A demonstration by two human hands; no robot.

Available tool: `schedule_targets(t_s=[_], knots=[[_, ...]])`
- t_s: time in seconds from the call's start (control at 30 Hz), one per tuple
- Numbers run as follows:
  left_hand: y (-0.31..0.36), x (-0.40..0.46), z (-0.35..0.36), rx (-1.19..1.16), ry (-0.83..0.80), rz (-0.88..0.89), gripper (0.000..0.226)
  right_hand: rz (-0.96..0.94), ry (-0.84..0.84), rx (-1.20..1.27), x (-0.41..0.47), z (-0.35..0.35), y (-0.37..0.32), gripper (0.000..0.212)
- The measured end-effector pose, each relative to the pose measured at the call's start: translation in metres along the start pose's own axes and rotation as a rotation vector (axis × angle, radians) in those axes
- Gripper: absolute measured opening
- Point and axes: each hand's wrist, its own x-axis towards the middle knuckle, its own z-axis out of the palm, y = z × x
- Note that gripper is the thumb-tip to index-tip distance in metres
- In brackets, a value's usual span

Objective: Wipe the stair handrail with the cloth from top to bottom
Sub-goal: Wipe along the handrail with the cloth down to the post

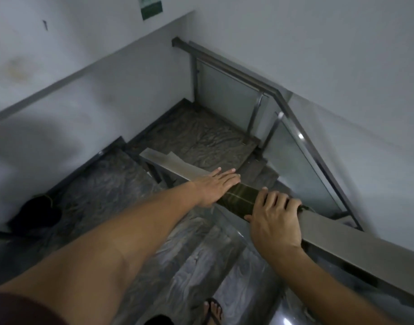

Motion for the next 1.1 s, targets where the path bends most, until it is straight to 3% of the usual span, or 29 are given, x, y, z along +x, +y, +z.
schedule_targets(t_s=[0.43, 1.1], knots=[[-0.223, 0.002, 0.097, 0.106, 0.039, -0.055, 0.104, 0.015, 0.032, -0.033, 0.156, 0.02, -0.186, 0.07], [-0.498, 0.001, 0.207, -0.051, 0.095, -0.003, 0.097, 0.033, 0.019, -0.073, 0.347, 0.04, -0.404, 0.069]])
